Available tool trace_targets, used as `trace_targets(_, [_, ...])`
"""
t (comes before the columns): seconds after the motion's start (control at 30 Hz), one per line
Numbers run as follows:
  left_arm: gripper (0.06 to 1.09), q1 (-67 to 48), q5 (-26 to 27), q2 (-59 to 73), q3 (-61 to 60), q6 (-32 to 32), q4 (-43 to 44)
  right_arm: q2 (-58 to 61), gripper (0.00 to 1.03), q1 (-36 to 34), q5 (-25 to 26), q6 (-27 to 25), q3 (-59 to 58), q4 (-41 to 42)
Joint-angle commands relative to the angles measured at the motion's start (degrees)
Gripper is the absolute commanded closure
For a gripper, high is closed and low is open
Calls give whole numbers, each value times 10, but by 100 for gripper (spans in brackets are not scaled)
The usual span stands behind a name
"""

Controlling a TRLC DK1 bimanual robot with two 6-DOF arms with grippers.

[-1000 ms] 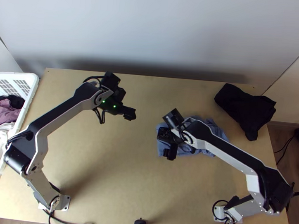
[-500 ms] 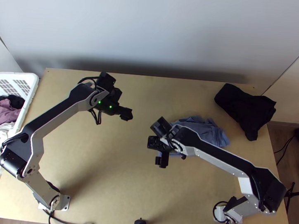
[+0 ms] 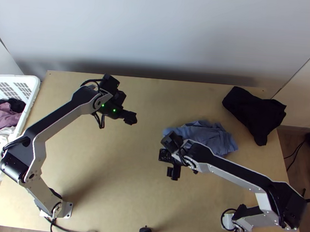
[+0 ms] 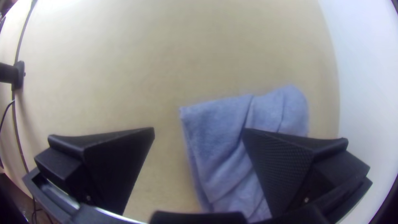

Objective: Fold the t-shirt

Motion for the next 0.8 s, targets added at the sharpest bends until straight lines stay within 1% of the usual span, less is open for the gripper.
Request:
trace_targets(0.0, [11,0,0,2,2,2,0,-13,5,8,12,9,-33,26])
trace_targets(0.37, [11,1,0,-1,-1,1,-3,2,5,-9,14,6,-62,49])
trace_targets(0.77, [11,0,0,-1,1,2,-3,14,5,-47,24,0,-80,65])
